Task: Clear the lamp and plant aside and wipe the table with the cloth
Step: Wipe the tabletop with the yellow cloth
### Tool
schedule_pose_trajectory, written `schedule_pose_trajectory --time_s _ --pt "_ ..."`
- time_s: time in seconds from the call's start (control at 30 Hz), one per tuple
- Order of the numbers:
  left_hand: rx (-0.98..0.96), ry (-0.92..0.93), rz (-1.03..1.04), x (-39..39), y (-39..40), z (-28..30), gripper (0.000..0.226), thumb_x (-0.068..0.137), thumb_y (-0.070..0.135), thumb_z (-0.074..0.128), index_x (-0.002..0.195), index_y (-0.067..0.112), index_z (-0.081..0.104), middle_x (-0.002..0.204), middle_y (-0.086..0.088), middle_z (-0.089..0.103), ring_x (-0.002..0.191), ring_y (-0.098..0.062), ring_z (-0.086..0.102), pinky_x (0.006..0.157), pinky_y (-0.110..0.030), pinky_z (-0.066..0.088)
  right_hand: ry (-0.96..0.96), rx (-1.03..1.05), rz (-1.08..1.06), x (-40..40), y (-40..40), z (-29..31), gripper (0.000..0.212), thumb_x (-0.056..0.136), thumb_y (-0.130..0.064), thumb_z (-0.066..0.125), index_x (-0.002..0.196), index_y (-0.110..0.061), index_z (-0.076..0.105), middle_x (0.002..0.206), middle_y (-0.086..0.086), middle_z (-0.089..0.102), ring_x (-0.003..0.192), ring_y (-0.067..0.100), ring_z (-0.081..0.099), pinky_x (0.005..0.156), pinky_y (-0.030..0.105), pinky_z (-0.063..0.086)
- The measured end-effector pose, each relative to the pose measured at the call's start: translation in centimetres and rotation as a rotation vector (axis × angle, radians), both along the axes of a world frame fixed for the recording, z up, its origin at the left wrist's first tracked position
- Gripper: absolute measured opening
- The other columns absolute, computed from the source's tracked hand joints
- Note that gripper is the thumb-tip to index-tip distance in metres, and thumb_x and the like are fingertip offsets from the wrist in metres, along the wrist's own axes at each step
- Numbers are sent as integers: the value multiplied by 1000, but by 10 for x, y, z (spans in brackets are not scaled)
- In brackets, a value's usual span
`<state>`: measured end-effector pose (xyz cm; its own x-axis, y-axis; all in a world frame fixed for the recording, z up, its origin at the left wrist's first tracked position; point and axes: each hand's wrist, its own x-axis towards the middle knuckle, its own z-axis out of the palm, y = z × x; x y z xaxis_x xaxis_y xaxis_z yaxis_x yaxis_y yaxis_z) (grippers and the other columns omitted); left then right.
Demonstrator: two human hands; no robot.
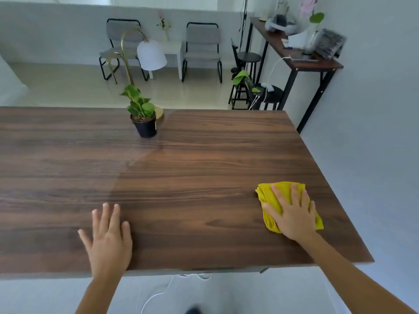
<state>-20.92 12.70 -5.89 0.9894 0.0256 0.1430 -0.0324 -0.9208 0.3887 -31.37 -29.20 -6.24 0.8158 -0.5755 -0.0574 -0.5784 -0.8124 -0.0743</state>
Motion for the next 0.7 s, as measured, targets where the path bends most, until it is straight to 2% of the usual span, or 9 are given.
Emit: schedule_pose_trajectory --time_s 0.1,0.2,0.27,0.33,0.57,0.7 --pt "19 8 -135 -29 -69 -2 52 96 32 36 144 15 36 157 -6 25 147 -25 13 114 -58 5 12 146 -195 53 -4 9 83 75 -87 14 149 -48 10 160 22 3 143 51 -1 112 67 2" --pt "50 26 -165 -51 -117 -7 58 93 40 28 145 15 33 158 -8 20 148 -26 9 114 -58 6 21 178 -26 59 26 9 80 78 -84 21 149 -48 8 160 22 -3 143 50 -7 113 65 -4" --pt "98 21 -161 -61 -133 -13 61 92 42 24 146 14 32 159 -11 17 148 -29 5 113 -60 7 12 162 130 30 38 6 79 77 -84 21 147 -51 6 161 18 -3 145 46 -7 114 63 -2" --pt "121 0 -149 -65 -138 -16 61 92 42 25 146 13 31 159 -13 14 147 -30 3 111 -63 8 -3 120 190 -7 32 2 81 74 -87 14 147 -53 7 162 15 0 146 44 -3 115 63 2" --pt "104 -30 -130 -67 -141 -16 63 93 45 21 148 14 26 160 -10 9 148 -28 -2 112 -62 4 -15 31 -29 -94 -45 -1 83 74 -88 9 146 -48 25 154 20 31 139 49 26 107 69 24" --pt "106 2 -150 -67 -142 -15 62 94 45 19 148 15 27 160 -7 14 148 -26 0 114 -60 3 9 46 -37 -99 -56 1 85 74 -88 7 147 -46 24 155 21 27 140 51 21 106 71 19"
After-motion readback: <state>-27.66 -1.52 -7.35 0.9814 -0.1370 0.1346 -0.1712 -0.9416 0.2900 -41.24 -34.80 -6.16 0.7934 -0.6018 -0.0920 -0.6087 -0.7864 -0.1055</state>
